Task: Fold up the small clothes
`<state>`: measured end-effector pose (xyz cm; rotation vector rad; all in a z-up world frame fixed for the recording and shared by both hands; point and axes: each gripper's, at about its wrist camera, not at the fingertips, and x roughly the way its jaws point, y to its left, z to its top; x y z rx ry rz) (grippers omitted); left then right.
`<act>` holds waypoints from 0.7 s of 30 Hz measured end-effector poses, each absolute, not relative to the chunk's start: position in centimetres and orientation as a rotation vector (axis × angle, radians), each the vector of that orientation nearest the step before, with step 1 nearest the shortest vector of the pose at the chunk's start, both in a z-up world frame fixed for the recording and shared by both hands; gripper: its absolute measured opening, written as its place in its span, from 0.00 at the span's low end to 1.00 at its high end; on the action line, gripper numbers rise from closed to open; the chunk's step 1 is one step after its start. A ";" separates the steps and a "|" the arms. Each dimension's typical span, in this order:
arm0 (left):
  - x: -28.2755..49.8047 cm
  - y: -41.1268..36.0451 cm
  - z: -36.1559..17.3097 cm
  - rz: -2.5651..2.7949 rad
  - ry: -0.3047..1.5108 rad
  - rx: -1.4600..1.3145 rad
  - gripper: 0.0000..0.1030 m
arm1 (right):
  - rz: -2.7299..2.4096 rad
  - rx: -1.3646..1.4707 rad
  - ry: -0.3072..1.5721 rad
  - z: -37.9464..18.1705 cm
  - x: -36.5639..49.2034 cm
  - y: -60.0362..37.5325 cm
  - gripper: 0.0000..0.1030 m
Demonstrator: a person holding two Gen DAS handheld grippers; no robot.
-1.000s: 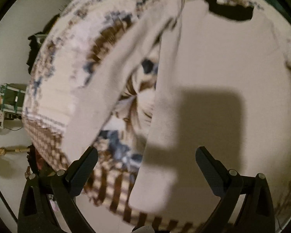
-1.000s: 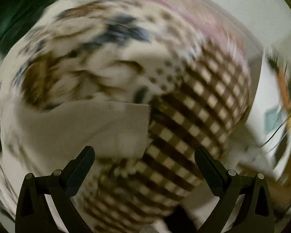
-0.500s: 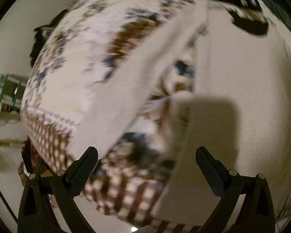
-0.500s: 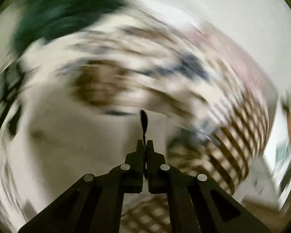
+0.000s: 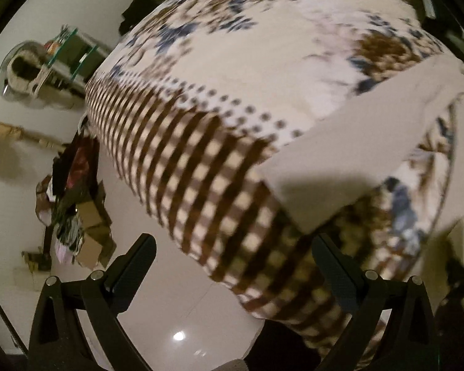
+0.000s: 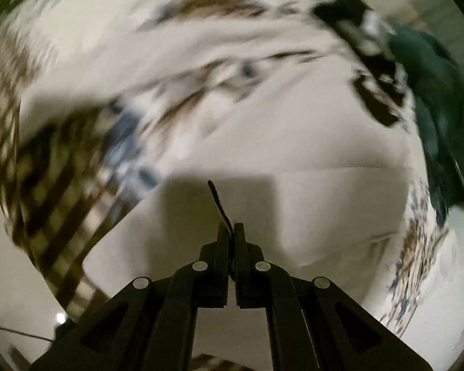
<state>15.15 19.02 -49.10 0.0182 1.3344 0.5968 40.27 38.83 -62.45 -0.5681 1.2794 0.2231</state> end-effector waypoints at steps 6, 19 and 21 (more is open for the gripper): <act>13.6 21.5 -50.8 0.598 1.389 -0.135 1.00 | 0.283 -0.358 1.411 -63.8 39.9 36.2 0.30; 16.2 25.8 -58.6 0.388 1.388 -0.820 0.69 | -0.045 0.178 1.510 -63.8 35.8 21.0 0.62; 17.0 24.6 -58.8 0.465 1.405 -0.649 0.40 | -0.104 0.240 1.516 -64.2 34.9 19.3 0.62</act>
